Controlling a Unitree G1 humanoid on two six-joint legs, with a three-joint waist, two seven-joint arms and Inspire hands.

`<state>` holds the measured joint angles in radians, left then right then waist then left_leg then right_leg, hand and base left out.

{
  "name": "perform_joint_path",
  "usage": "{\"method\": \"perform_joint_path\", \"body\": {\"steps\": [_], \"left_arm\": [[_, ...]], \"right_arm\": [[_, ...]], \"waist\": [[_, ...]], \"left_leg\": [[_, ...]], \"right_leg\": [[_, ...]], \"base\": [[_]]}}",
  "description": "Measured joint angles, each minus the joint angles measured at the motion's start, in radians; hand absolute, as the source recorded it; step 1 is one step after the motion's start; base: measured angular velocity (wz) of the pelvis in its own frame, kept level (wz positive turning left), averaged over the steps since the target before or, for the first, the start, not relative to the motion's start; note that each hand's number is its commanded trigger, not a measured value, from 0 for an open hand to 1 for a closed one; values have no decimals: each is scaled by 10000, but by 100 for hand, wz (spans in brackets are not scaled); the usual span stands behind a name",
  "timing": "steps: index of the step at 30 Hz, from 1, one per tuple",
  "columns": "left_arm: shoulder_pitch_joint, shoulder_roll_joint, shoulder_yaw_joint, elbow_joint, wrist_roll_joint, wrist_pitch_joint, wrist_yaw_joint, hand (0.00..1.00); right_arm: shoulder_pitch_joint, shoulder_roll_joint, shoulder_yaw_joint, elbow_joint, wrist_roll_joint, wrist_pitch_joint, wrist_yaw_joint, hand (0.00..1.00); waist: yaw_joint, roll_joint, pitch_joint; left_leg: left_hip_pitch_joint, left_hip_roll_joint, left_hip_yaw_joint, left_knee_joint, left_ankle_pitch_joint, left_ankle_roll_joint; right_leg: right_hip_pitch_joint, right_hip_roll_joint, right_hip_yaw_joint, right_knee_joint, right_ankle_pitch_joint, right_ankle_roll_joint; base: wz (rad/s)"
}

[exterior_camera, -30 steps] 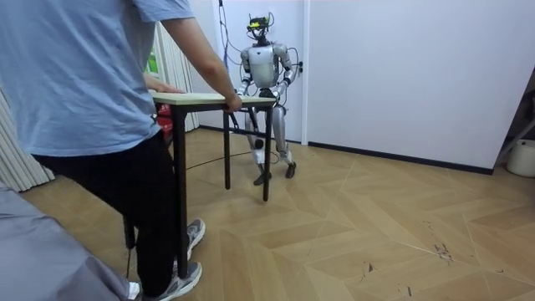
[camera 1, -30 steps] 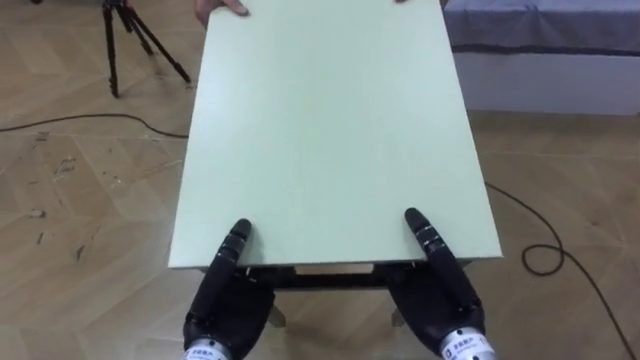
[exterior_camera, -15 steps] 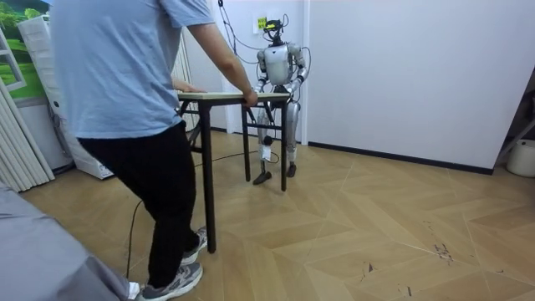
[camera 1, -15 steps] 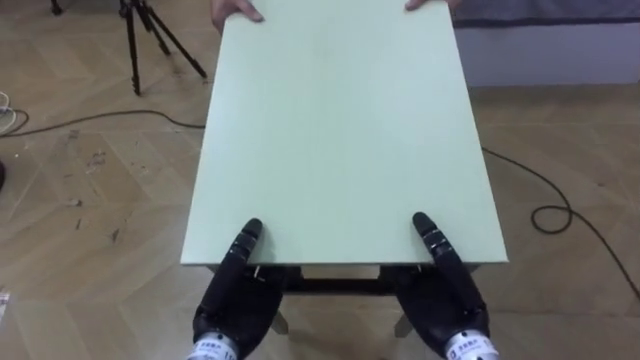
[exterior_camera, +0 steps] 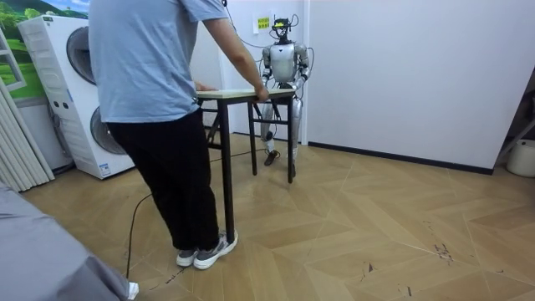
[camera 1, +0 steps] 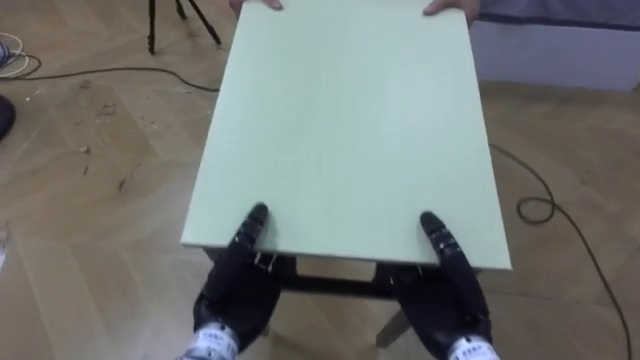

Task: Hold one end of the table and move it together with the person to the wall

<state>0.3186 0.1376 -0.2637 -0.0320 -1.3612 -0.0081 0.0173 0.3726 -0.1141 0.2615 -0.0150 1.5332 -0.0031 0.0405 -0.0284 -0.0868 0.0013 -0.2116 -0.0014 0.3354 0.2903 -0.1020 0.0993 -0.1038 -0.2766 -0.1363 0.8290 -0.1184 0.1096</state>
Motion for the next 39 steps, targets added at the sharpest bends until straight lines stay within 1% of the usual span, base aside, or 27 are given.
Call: {"method": "perform_joint_path", "body": {"steps": [1,3,5,7,9,11,13,14,17,18,19,20,21,22,23,25,27,28,30,32,33,34,35,36,37,38,39], "left_arm": [[-79,-36,14,-26,12,5,0,100],[-72,-38,24,-175,6,50,2,100],[-135,-42,115,-330,66,42,-9,100],[-392,-40,302,-340,238,83,4,100],[-591,-63,376,-339,225,121,4,100],[-681,-120,453,-339,207,128,2,100],[-623,-39,447,-308,199,182,22,100],[-580,-16,463,-307,201,202,22,100],[-435,-4,414,-256,190,229,30,100],[-373,0,387,-256,175,242,38,100],[-351,3,332,-256,189,254,38,100],[-365,-3,325,-257,187,259,35,100],[-354,-12,329,-247,170,267,36,100],[-285,-79,314,-248,170,282,47,100],[-271,-109,281,-248,169,283,47,100],[-280,-250,224,-258,220,331,185,100],[-274,-389,219,-257,209,351,331,100],[-276,-439,227,-258,211,376,383,100],[-318,-477,249,-265,253,375,391,100],[-354,-561,274,-382,280,369,401,100],[-428,-592,277,-380,285,375,436,100],[-428,-608,251,-379,282,380,529,100],[-430,-620,235,-388,243,380,564,100],[-429,-561,221,-434,203,332,559,100],[-430,-339,303,-701,74,198,491,100],[-468,-401,317,-698,15,162,444,100],[-487,-489,301,-627,-13,199,546,100]], "right_arm": [[-161,-68,-41,-2,-25,-5,-1,100],[-235,-101,-79,-78,-39,-3,0,100],[-252,-11,-84,-233,-46,-2,0,100],[-449,93,-91,-236,-70,-6,2,100],[-659,91,-106,-233,-47,-26,1,100],[-839,89,-106,-216,-11,-25,-62,100],[-840,81,-104,-47,43,49,-70,100],[-819,94,-102,-8,79,93,-70,100],[-712,92,-82,80,97,123,-69,100],[-646,68,-82,79,109,119,-69,100],[-556,23,-90,65,125,87,-67,100],[-560,2,-92,50,136,71,-62,100],[-574,-11,-83,53,85,55,-64,100],[-522,3,-82,47,-34,5,-80,100],[-493,1,-86,37,-35,-51,-80,100],[-456,-74,-93,33,-39,-175,-139,100],[-460,-84,-89,31,-112,-281,-149,100],[-473,-91,-91,27,-114,-292,-149,100],[-493,-81,-92,-19,-125,-319,-148,100],[-565,-60,-96,-110,-122,-348,-148,100],[-628,-78,-100,-107,-123,-406,-166,100],[-586,-143,-91,-126,-130,-421,-176,100],[-563,-176,-84,-161,-130,-432,-176,100],[-541,-161,-56,-201,-140,-444,-174,100],[-697,-55,65,-324,-149,-436,-174,100],[-763,-103,104,-409,-120,-470,-176,100],[-815,-180,108,-412,-99,-526,-251,100]], "waist": [[92,62,92],[261,242,70],[341,116,88],[292,-75,111],[323,-94,116],[442,-64,136],[639,39,193],[654,49,191],[900,281,293],[970,429,289],[1133,555,248],[1134,596,247],[1156,629,266],[1117,673,265],[1105,709,266],[1031,936,331],[1022,1223,402],[949,1388,371],[808,1499,359],[778,1599,322],[750,1616,333],[594,1614,321],[521,1650,319],[366,1801,200],[421,1621,138],[432,1751,172],[485,1958,150]], "left_leg": [[-297,80,41,407,-15,24],[-570,221,76,513,1,8],[-842,322,219,555,6,15],[-1513,273,216,1021,45,92],[-2017,345,211,1341,73,122],[-2404,614,217,1628,180,30],[-2321,956,92,1286,674,-162],[-2286,987,39,1163,813,-224],[-1914,1302,-171,79,1783,-484],[-1718,1355,-382,-636,2374,-702],[-1532,1408,-745,-1406,3017,-1125],[-1540,1471,-951,-1479,3161,-1302],[-1667,1480,-1195,-744,2633,-1238],[-1689,1479,-1168,501,1562,-1173],[-1684,1490,-1200,1129,1026,-1184],[-1368,1666,-1199,3156,-448,-1151],[-825,1875,-1231,4247,-1277,-1245],[-389,2023,-1257,4700,-1647,-1329],[515,2071,-1329,4703,-1967,-1541],[1241,2110,-1584,4350,-2163,-1787],[1495,1861,-1861,3354,-2428,-1890],[2047,1523,-2100,1983,-2385,-1875],[2387,1402,-2333,1236,-2294,-1762],[2696,1491,-2732,220,-2259,-1690],[2477,1400,-2810,-32,-2456,-1728],[2357,1392,-2856,104,-2748,-1739],[2259,1485,-2774,244,-3016,-1739]], "right_leg": [[152,128,-73,-813,-416,107],[217,396,-90,-1542,-541,138],[415,471,-6,-2235,-1039,146],[617,414,-50,-3046,-1883,12],[718,472,-160,-3829,-2379,4],[753,676,-371,-4406,-2631,81],[579,1173,-339,-4422,-2479,-200],[562,1319,-310,-4453,-2422,-299],[486,1937,-335,-4580,-2107,-841],[448,2200,-362,-4746,-1913,-1087],[275,2410,-456,-4851,-1723,-1358],[137,2415,-592,-4845,-1644,-1455],[-8,2393,-709,-4853,-1525,-1652],[-12,2384,-870,-4908,-1433,-1795],[-19,2386,-943,-4910,-1400,-1844],[-22,2461,-1170,-4905,-1226,-1924],[-63,2593,-1170,-4860,-1143,-1982],[-204,2685,-1180,-4814,-1064,-1981],[-479,2707,-1230,-4598,-1002,-1939],[-815,2698,-1741,-4115,-996,-1930],[-1032,2648,-1750,-3848,-951,-1890],[-1298,2565,-1651,-3429,-755,-1969],[-1613,2557,-1541,-3057,-620,-2048],[-2265,3199,-625,-3552,-578,-2039],[-2504,3517,-213,-5170,655,-2214],[-2632,3500,-454,-5115,911,-2189],[-2680,3490,-814,-5057,961,-2247]], "base": [[-32],[-35],[-12],[14],[5],[-8],[-7],[-6],[-6],[-10],[-10],[-17],[-8],[0],[13],[3],[-12],[-5],[-2],[-12],[12],[23],[17],[-11],[-18],[-15],[0]]}}
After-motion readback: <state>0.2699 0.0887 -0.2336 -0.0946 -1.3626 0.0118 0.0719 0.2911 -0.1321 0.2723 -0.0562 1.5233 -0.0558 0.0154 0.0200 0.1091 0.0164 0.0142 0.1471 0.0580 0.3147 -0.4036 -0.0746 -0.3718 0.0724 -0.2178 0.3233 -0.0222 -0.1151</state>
